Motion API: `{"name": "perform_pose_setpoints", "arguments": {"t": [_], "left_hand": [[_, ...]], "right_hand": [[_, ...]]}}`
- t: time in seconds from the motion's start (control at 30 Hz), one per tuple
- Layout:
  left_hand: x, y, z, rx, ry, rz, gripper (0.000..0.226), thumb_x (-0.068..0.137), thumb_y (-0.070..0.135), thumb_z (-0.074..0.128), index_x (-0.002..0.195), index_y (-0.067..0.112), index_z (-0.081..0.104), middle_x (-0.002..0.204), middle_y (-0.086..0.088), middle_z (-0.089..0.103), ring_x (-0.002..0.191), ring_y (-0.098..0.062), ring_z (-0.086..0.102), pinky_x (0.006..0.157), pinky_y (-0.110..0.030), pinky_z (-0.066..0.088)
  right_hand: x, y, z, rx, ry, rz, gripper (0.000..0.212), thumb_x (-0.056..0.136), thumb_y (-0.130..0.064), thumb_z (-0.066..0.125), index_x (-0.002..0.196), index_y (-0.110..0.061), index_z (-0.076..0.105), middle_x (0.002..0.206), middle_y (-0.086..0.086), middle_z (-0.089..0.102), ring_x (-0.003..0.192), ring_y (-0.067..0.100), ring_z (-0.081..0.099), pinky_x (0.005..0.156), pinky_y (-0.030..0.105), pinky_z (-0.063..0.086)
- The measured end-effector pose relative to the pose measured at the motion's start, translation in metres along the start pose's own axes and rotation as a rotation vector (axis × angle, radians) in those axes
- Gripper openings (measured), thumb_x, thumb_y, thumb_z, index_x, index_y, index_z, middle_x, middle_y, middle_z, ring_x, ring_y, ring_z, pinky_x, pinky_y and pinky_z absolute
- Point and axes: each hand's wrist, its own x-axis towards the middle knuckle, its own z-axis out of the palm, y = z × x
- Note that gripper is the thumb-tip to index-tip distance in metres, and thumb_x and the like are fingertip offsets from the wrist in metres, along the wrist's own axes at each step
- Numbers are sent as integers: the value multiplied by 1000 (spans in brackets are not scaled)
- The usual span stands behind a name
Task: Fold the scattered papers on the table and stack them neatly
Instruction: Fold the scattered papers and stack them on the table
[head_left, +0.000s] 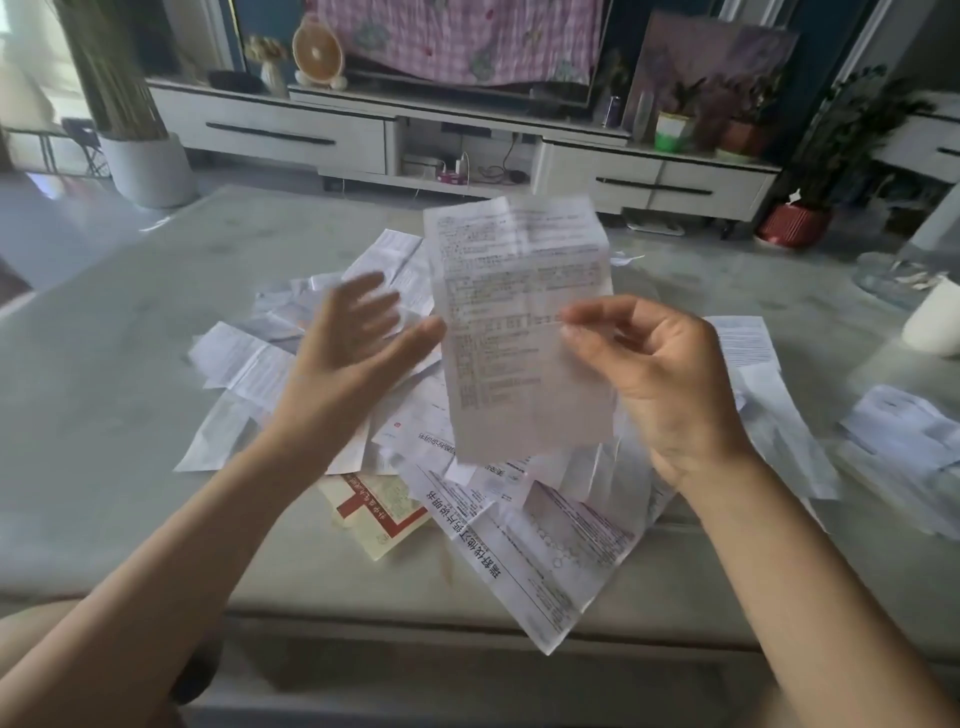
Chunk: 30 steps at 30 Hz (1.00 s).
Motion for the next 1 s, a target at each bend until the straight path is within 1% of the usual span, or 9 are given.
{"name": "perform_pose_setpoints", "arguments": {"t": [0.07, 0.13, 0.3, 0.4, 0.5, 0.6, 0.7, 0.87, 1.0], "left_hand": [[0, -3, 2, -129, -214, -194, 92, 49, 65, 78, 123, 16, 53, 114, -1, 67, 104, -16, 65, 90, -31, 52], [-4, -3, 9, -192, -341, -268, 58, 70, 45, 73, 113, 7, 60, 104, -7, 71, 95, -22, 68, 80, -30, 56], [-8, -5, 18, -108, -180, -270, 10, 85, 8, 60, 91, 11, 67, 80, -1, 74, 74, -19, 70, 60, -27, 57], [-8, -4, 17, -89, -137, -258, 22, 91, 3, 52, 89, 19, 67, 77, 1, 74, 68, -18, 70, 59, -30, 58], [-5, 0, 15, -134, -137, -267, 33, 91, -2, 47, 83, 21, 70, 75, 0, 73, 64, -18, 68, 59, -30, 58], [-6, 5, 13, -88, -173, -223, 54, 87, -11, 38, 59, 21, 71, 66, 2, 68, 58, -14, 64, 49, -23, 51], [-8, 7, 11, 30, -223, -135, 59, 79, -18, 33, 50, 20, 68, 56, 6, 63, 51, -8, 59, 44, -17, 45], [-19, 8, 17, 203, -385, -47, 52, 81, -17, 38, 62, 20, 69, 62, 2, 65, 54, -6, 59, 50, -14, 45], [-18, 6, 22, 24, -302, -149, 18, 88, 19, 57, 101, 27, 65, 74, -3, 67, 66, -15, 61, 56, -21, 49]], "right_hand": [[-2, 3, 3, 15, -40, 94, 19, 76, -2, 71, 78, -20, 68, 82, -5, 71, 85, 14, 65, 83, 29, 52], [-5, 10, 8, -54, -58, 145, 21, 75, -1, 72, 79, -21, 67, 82, -7, 69, 87, 12, 63, 85, 28, 50], [-7, 17, 13, -20, -13, 254, 47, 74, -1, 74, 105, -30, 54, 104, 16, 66, 90, 25, 64, 80, 39, 54], [-6, 17, 14, 101, -11, 367, 40, 81, 7, 62, 112, -17, 53, 96, 12, 70, 81, 20, 67, 74, 33, 56], [-7, 12, 14, 157, -60, 432, 20, 83, 8, 57, 91, -9, 64, 84, 6, 69, 73, 16, 64, 63, 26, 52], [-6, 10, 9, 126, -113, 425, 30, 84, 14, 43, 71, -8, 59, 81, 5, 67, 73, 16, 59, 53, 20, 41], [0, 6, -2, 146, -128, 424, 37, 82, 15, 34, 67, -6, 60, 79, 5, 71, 74, 18, 64, 60, 22, 51], [-3, 2, -7, -180, -514, 374, 28, 83, -24, 64, 109, -17, 61, 99, 5, 72, 87, 13, 67, 80, 21, 50], [-9, 6, 2, -213, -540, 379, 25, 73, -16, 73, 95, -8, 67, 96, 11, 72, 84, 17, 67, 82, 30, 54]]}}
